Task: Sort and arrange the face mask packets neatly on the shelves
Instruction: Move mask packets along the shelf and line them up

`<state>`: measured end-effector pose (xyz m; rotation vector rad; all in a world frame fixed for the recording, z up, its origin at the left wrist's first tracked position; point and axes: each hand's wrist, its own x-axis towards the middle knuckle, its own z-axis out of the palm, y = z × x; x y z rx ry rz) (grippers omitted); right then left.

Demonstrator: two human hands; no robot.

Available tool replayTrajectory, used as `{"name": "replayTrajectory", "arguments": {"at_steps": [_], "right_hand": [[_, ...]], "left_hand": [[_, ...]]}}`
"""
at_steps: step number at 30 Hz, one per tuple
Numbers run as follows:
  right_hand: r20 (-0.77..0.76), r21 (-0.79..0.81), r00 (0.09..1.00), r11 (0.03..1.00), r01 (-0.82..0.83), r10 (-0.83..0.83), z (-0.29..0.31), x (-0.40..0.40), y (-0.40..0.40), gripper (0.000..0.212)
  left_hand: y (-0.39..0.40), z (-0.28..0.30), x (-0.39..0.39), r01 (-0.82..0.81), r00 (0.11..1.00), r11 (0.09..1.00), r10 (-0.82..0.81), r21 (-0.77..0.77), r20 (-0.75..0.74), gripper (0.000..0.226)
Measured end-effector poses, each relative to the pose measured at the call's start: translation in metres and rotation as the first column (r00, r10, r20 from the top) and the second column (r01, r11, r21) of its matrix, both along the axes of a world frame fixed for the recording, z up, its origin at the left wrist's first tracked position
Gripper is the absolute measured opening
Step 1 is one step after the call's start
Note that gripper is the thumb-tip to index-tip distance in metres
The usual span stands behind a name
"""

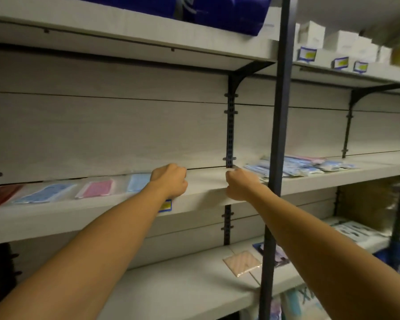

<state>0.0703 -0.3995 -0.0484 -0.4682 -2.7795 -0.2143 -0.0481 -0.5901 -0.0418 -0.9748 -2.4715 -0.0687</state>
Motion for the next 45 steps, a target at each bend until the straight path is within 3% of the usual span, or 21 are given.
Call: {"name": "replayTrajectory", "arguments": {"at_steps": [7, 14, 24, 31, 39, 45], "right_hand": [[0.026, -0.036, 0.998, 0.997, 0.063, -0.062, -0.009, 0.034, 0.061, 0.023], [-0.062, -0.089, 0.995, 0.993, 0.074, -0.080, -0.013, 0.059, 0.111, 0.027], [-0.068, -0.107, 0.996, 0.992, -0.068, 0.061, -0.014, 0.070, 0.157, 0.014], [-0.028, -0.121, 0.998, 0.991, -0.054, 0.051, -0.014, 0.084, 0.216, 0.012], [0.029, -0.049, 0.999, 0.998, -0.041, 0.042, -0.016, 0.132, 0.297, 0.026], [0.061, -0.024, 0.998, 1.000, -0.015, 0.016, -0.013, 0.164, 0.350, 0.029]], "left_hand": [[0.058, -0.006, 0.026, 0.043, 0.998, 0.999, -0.043, -0.008, 0.038, 0.030], [0.124, 0.001, 0.029, 0.132, 0.991, 0.991, -0.131, -0.028, 0.014, 0.031], [0.211, -0.010, 0.048, 0.226, 0.974, 0.973, -0.227, -0.054, -0.009, 0.032], [0.232, -0.017, 0.062, 0.126, 0.992, 0.992, -0.126, -0.023, 0.020, 0.027], [0.256, -0.017, 0.113, -0.087, 0.995, 0.995, 0.084, 0.040, 0.062, 0.022], [0.293, -0.011, 0.161, -0.231, 0.973, 0.972, 0.232, 0.035, -0.021, 0.026]]}}
